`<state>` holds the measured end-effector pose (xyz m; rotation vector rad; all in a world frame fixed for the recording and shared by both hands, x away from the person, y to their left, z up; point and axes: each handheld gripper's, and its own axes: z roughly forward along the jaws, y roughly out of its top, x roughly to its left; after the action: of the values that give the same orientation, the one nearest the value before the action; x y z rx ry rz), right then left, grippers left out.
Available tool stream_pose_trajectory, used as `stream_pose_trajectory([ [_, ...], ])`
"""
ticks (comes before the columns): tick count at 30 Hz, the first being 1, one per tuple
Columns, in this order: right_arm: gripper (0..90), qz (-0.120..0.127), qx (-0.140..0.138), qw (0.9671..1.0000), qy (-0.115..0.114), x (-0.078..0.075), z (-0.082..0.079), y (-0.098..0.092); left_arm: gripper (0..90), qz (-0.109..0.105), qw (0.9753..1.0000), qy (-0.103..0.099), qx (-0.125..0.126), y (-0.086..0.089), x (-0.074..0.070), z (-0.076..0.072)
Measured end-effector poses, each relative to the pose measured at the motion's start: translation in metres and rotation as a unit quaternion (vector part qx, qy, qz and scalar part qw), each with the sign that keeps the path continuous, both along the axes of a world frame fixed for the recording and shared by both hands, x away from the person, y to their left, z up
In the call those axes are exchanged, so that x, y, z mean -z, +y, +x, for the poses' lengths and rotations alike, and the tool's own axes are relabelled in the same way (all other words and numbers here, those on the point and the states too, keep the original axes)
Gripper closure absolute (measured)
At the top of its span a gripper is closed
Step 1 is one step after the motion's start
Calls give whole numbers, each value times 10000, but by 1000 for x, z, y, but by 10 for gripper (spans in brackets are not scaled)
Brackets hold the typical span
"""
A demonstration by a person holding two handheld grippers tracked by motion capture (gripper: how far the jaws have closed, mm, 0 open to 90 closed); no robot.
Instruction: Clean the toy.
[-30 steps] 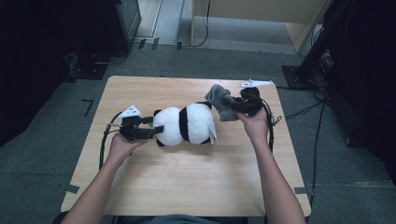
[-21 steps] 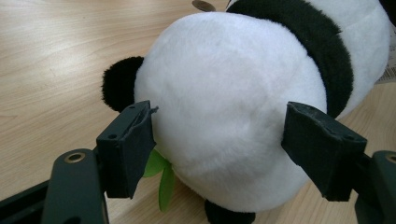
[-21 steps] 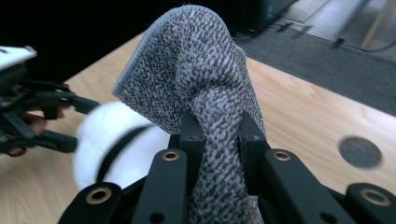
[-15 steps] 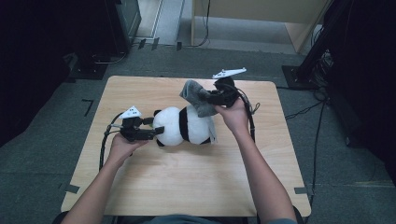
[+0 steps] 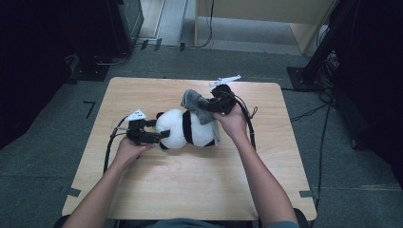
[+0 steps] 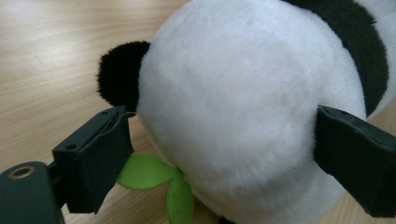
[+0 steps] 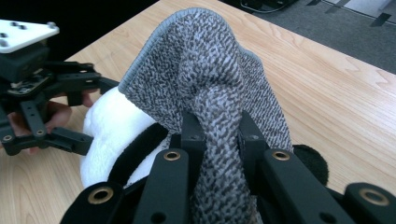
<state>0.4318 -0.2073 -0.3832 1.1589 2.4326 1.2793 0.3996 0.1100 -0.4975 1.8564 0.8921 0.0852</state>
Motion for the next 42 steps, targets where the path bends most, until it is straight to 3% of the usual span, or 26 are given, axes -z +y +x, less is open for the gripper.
stream_pose_trajectory([
  [4, 793, -69, -54, 9999, -70, 2, 0, 5, 49, -179, 9992, 279, 205, -2, 4, 3],
  [7, 792, -75, -40, 9999, -66, 4, 0, 6, 183, -238, 9985, 378, 318, 1, 4, 3],
  [10, 792, -31, -61, 10000, -26, 0, 0, 6, 331, -117, 9989, 292, 361, 4, 0, 1],
  [13, 790, -27, -45, 9998, -201, -14, -4, 9, 405, 15, 9994, 183, 292, 2, -5, -3],
  [19, 777, 47, -146, 9985, -531, -40, -6, 31, 440, 254, 9994, -34, 240, -2, -10, -10],
  [21, 777, 85, -185, 9985, -513, -43, -5, 39, 440, 311, 9992, -60, 251, -2, -12, -12],
  [27, 778, 128, -311, 9992, -225, -37, 5, 73, 436, 288, 9994, -53, 173, -3, -11, -13],
  [33, 778, -174, -359, 9992, -16, -20, 16, 111, 434, 311, 9994, -83, 143, -3, -12, -15],
  [37, 783, 14, -278, 9990, 359, -10, 24, 125, 434, 304, 9995, -42, 82, -4, -12, -15],
  [39, 783, -123, -319, 9981, 515, -2, 28, 132, 435, 285, 9996, 9, 52, -4, -11, -15],
  [42, 783, -533, -280, 9964, 597, 9, 31, 136, 442, 269, 9996, 61, 39, -3, -11, -15],
])
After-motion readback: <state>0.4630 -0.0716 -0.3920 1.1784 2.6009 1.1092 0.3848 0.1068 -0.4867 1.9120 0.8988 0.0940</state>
